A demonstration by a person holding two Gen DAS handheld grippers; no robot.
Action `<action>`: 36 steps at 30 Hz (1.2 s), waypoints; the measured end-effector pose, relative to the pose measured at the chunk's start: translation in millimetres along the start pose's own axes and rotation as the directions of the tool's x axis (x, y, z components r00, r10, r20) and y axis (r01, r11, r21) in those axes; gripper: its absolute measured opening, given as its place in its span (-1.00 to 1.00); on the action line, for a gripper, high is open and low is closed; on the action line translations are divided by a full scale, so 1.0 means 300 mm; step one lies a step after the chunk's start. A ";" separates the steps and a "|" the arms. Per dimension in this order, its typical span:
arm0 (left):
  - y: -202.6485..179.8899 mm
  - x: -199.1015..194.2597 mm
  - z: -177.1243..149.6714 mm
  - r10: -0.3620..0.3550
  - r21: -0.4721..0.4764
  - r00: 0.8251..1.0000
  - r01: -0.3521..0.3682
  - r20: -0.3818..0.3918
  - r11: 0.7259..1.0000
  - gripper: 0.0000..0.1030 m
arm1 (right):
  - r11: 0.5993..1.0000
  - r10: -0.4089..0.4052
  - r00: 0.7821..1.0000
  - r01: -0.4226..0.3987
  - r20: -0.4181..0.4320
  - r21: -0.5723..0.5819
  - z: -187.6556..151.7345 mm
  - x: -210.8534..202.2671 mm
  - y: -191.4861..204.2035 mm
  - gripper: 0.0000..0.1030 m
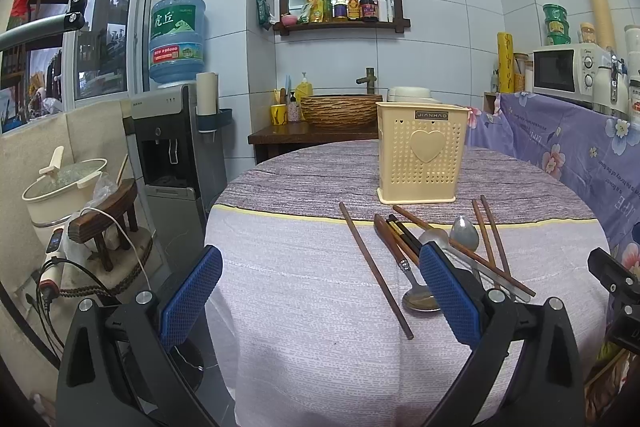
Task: Organize utensils
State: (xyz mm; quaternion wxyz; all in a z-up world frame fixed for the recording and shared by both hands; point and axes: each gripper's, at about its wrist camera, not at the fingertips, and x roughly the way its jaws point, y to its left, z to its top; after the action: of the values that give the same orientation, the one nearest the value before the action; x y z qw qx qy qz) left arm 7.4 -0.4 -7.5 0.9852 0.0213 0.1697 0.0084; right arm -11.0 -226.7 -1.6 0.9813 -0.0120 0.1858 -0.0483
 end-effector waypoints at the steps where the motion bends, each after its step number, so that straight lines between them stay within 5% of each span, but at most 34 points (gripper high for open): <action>1: 0.001 0.001 0.001 -0.001 -0.001 1.000 0.001 0.000 1.000 0.90 | 1.000 0.000 1.000 0.000 0.000 0.000 0.000 0.000 0.000 0.90; 12: 0.008 0.010 -0.004 -0.010 -0.007 1.000 0.010 -0.022 1.000 0.90 | 1.000 -0.007 1.000 0.007 -0.015 -0.003 -0.005 0.014 0.002 0.90; 18: 0.037 0.075 -0.012 -0.051 -0.049 0.990 0.045 -0.132 0.998 0.90 | 1.000 -0.019 0.997 0.017 -0.072 -0.025 -0.003 0.073 -0.013 0.90; 26: 0.095 0.220 0.013 -0.085 -0.057 0.956 0.072 -0.282 0.996 0.90 | 0.992 0.101 0.979 -0.112 -0.179 -0.053 0.057 0.215 -0.006 0.90; 32: 0.114 0.371 0.084 -0.143 -0.077 0.912 0.123 -0.385 0.989 0.87 | 0.956 0.267 0.921 -0.290 -0.282 -0.044 0.150 0.373 0.071 0.81; 36: 0.111 0.447 0.115 -0.140 -0.082 0.896 0.116 -0.422 0.990 0.80 | 0.928 0.297 0.883 -0.357 -0.364 -0.109 0.210 0.509 0.163 0.45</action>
State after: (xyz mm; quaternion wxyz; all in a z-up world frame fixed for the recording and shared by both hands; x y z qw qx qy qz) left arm 144.8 34.8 -18.4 0.9229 -0.0194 0.3815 -0.0474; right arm 157.8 -192.7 -0.5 0.9232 -0.0569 0.3558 0.1336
